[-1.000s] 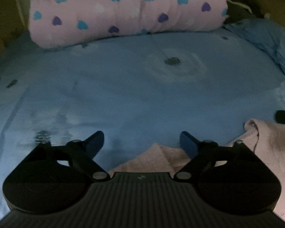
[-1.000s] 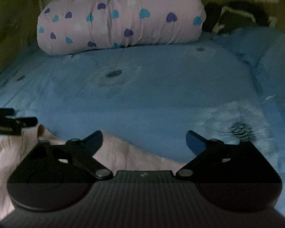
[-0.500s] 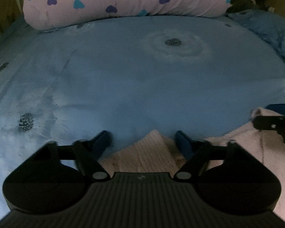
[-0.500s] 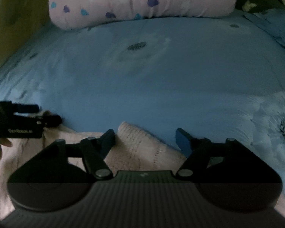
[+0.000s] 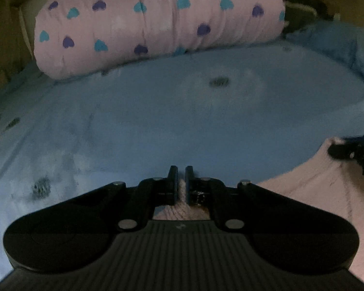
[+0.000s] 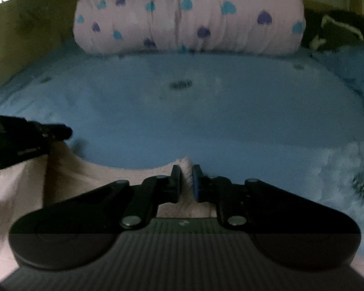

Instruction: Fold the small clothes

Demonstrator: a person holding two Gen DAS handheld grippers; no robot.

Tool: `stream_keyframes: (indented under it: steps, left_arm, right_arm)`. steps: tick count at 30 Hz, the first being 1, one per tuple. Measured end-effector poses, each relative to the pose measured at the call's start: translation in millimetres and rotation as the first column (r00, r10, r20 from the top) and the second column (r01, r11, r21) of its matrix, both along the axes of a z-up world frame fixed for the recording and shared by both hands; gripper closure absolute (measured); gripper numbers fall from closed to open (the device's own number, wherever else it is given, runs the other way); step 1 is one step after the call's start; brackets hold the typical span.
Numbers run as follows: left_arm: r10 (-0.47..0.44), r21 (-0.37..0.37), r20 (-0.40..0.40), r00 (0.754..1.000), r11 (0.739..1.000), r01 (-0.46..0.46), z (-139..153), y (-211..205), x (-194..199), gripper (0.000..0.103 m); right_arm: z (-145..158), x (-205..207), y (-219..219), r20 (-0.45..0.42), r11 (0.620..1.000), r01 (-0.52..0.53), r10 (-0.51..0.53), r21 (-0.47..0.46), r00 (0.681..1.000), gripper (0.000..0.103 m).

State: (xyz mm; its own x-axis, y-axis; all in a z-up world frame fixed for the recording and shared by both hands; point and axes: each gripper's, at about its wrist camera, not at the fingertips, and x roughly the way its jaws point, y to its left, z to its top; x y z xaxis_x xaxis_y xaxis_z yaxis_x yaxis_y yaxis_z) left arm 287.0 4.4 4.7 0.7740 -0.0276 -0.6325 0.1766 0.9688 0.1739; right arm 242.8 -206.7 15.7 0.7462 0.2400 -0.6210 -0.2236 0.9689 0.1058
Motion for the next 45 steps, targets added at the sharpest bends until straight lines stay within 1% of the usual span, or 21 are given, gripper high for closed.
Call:
stream_keyframes:
  steps: [1, 4, 6, 8, 10, 12, 14, 16, 17, 21, 25, 28, 30, 31, 32, 33, 34, 35, 37, 40, 45]
  left_arm:
    - [0.002, 0.003, -0.004, 1.000, 1.000, -0.002, -5, 1, 0, 0.095]
    - [0.010, 0.022, 0.012, 1.000, 1.000, -0.010, -6, -1, -3, 0.094]
    - [0.013, 0.013, -0.002, 1.000, 1.000, -0.013, -1, -1, -2, 0.093]
    - [-0.001, -0.007, -0.021, 1.000, 1.000, 0.000, 8, 2, -5, 0.092]
    - [-0.013, -0.017, -0.007, 1.000, 1.000, 0.013, 21, 6, -12, 0.092]
    - [-0.012, -0.001, 0.000, 1.000, 1.000, 0.012, 34, 8, -21, 0.082]
    - [0.003, 0.002, 0.003, 1.000, 1.000, -0.003, 47, 9, -31, 0.052]
    - [0.012, -0.015, 0.016, 1.000, 1.000, -0.012, 62, 12, -45, 0.042]
    - [0.011, -0.021, 0.020, 1.000, 1.000, -0.011, 69, 12, -52, 0.040]
    - [0.011, -0.041, 0.005, 1.000, 0.999, -0.011, 93, 14, -83, 0.035]
    - [0.028, -0.035, -0.024, 0.999, 0.999, -0.028, 107, 14, -118, 0.034]
    - [0.040, -0.052, -0.065, 0.997, 0.998, -0.044, 113, 16, -144, 0.033]
    - [0.047, -0.071, -0.090, 0.995, 0.996, -0.053, 116, 18, -163, 0.029]
    - [0.052, -0.079, -0.098, 0.994, 0.995, -0.060, 118, 20, -171, 0.025]
    - [0.059, -0.089, -0.103, 0.993, 0.994, -0.068, 120, 21, -182, 0.024]
    - [0.062, -0.093, -0.107, 0.992, 0.993, -0.073, 120, 22, -190, 0.024]
    - [0.065, -0.096, -0.112, 0.992, 0.992, -0.076, 122, 22, -201, 0.023]
    - [0.067, -0.100, -0.113, 0.991, 0.992, -0.078, 124, 23, -208, 0.023]
    - [0.072, -0.118, -0.112, 0.991, 0.989, -0.086, 129, 25, -227, 0.023]
    - [0.085, -0.146, -0.119, 0.989, 0.984, -0.102, 135, 26, -255, 0.020]
    - [0.076, -0.160, -0.127, 0.989, 0.982, -0.096, 133, 19, -300, 0.018]
  right_arm:
    - [-5, 0, 1, -0.006, 1.000, 0.000, 0.000, -0.002, 1.000, 0.088]
    - [-13, -1, 4, 0.022, 1.000, 0.011, -0.011, -0.017, 1.000, 0.087]
    - [-11, 0, 7, 0.027, 0.999, 0.020, -0.019, -0.034, 0.999, 0.086]
    - [-7, -2, 8, 0.041, 0.998, 0.041, -0.039, -0.038, 0.998, 0.081]
    - [3, -12, 3, 0.099, 0.999, 0.053, -0.053, 0.000, 0.994, 0.081]
    - [13, -25, -4, 0.147, 0.997, 0.055, -0.062, 0.054, 0.987, 0.079]
    - [23, -37, -14, 0.150, 0.991, 0.068, -0.085, 0.112, 0.985, 0.062]
    - [31, -51, -24, 0.144, 0.982, 0.079, -0.104, 0.170, 0.984, 0.056]
    - [35, -58, -27, 0.140, 0.979, 0.078, -0.105, 0.187, 0.985, 0.056]
    - [49, -86, -35, 0.117, 0.976, 0.076, -0.101, 0.202, 0.988, 0.056]
    - [59, -121, -37, 0.115, 0.977, 0.079, -0.103, 0.198, 0.988, 0.054]
    - [66, -148, -39, 0.111, 0.978, 0.078, -0.101, 0.193, 0.989, 0.053]
    - [71, -162, -39, 0.105, 0.980, 0.078, -0.098, 0.185, 0.990, 0.053]
    - [74, -170, -38, 0.103, 0.982, 0.074, -0.093, 0.175, 0.990, 0.053]
    - [77, -177, -38, 0.104, 0.983, 0.072, -0.090, 0.169, 0.990, 0.052]
    - [80, -184, -37, 0.107, 0.984, 0.071, -0.089, 0.165, 0.990, 0.051]
    - [84, -192, -37, 0.109, 0.984, 0.069, -0.088, 0.164, 0.990, 0.046]
    - [87, -198, -36, 0.113, 0.984, 0.067, -0.086, 0.165, 0.990, 0.038]
    - [94, -213, -35, 0.127, 0.984, 0.057, -0.078, 0.167, 0.989, 0.034]
    - [102, -235, -33, 0.139, 0.986, 0.041, -0.064, 0.161, 0.988, 0.033]
    - [107, -266, -35, 0.132, 0.988, 0.043, -0.063, 0.151, 0.989, 0.033]
